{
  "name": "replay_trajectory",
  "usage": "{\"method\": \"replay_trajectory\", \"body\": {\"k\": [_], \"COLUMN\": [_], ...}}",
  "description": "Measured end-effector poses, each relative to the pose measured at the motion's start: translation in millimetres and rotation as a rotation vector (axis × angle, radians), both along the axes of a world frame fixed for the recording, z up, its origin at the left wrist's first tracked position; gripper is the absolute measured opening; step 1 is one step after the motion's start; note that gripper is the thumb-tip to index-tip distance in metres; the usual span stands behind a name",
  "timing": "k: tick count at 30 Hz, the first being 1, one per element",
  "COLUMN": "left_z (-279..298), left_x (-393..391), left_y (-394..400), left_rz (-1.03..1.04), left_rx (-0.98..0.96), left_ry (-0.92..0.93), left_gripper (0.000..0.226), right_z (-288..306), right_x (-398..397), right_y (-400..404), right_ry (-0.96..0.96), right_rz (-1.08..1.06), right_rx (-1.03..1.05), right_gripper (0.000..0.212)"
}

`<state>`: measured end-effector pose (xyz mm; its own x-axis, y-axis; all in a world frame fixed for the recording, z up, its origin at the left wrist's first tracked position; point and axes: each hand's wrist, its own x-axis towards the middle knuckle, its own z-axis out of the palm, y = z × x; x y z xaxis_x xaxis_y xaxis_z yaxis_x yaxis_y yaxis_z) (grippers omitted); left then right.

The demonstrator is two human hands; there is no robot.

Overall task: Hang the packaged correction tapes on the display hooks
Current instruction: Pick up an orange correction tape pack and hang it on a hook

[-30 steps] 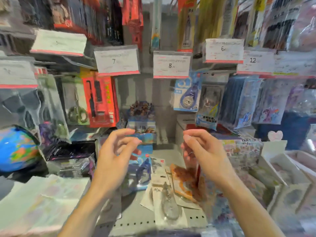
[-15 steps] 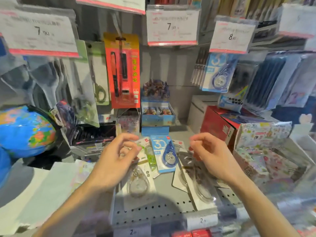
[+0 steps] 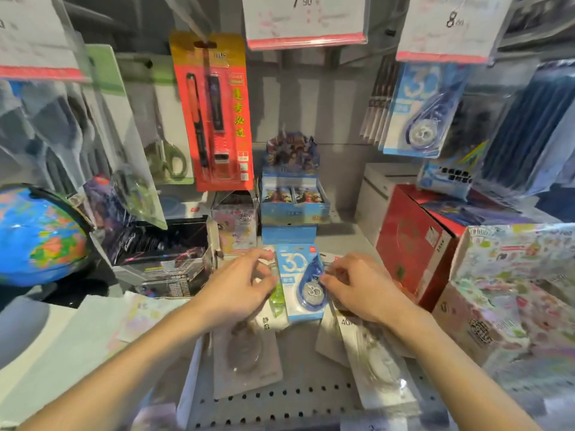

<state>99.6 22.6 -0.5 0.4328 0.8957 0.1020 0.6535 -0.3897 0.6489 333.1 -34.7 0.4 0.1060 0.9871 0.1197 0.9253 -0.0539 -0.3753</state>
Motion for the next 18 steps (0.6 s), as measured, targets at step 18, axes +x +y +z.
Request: {"method": "replay_trajectory", "body": {"k": [18], "left_z": [7], "left_x": [13], "left_y": [19], "left_rz": [0.057], "left_rx": [-0.198], "left_ry": [-0.514], "left_gripper": [0.042], "right_z": [-3], "right_x": [-16], "right_y": [32], "right_ry": [0.773], "right_rz": [-0.071], "right_rx": [0.070], "right_gripper": [0.031]}}
